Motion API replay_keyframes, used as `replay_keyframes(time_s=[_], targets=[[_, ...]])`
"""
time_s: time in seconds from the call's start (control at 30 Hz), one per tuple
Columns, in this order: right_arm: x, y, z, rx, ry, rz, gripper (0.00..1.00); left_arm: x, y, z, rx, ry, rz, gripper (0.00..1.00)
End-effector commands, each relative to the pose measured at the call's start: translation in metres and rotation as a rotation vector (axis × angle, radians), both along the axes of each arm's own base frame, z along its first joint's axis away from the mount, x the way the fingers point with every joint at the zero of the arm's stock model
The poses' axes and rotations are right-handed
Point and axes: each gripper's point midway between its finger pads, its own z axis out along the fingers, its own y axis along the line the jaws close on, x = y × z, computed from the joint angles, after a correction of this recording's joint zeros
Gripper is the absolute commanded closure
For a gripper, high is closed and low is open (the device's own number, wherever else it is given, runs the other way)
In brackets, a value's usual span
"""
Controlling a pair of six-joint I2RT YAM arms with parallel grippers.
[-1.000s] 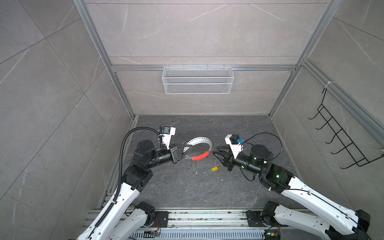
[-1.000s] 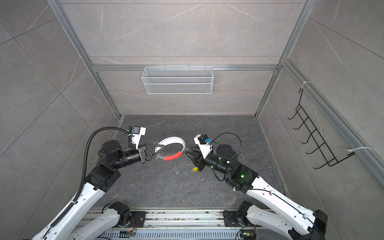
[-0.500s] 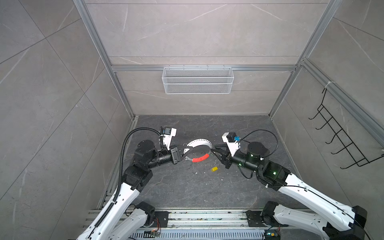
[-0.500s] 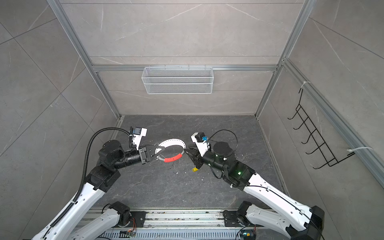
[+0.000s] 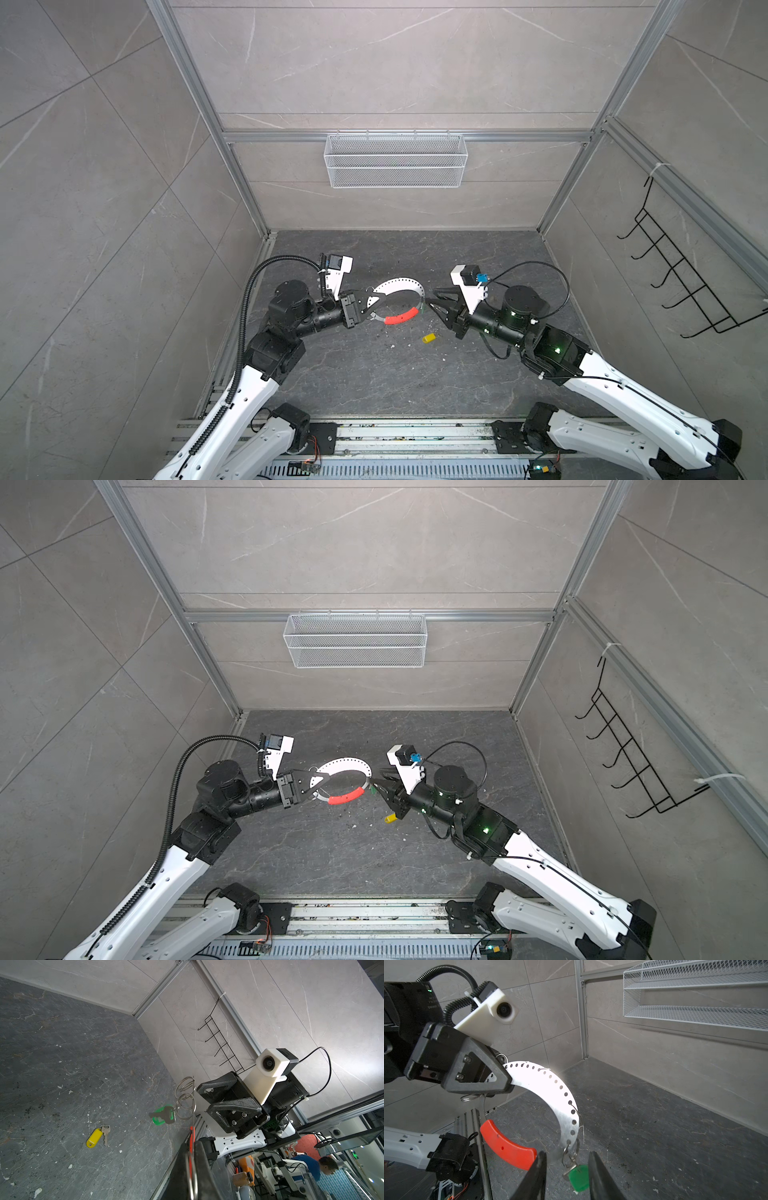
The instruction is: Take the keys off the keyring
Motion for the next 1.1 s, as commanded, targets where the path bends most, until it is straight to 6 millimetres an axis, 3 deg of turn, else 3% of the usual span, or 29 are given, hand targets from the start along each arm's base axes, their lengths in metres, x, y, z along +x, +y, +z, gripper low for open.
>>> replay_keyframes(time_s=[0.0, 0.57, 1.07], targets=[[-0.005, 0.005, -0.014, -0.047, 0.027, 0.046, 0.63, -0.01, 0.001, 0.032, -0.057, -0.081, -0.026, 1.0], [0.009, 0.008, -0.024, -0.103, 0.024, 0.007, 0.73, -0.013, -0.002, 0.034, -0.075, -0.072, -0.051, 1.0], [0.012, 0.006, -0.009, -0.097, -0.024, -0.009, 0.69, -0.01, -0.004, 0.031, -0.088, -0.051, -0.061, 1.0]])
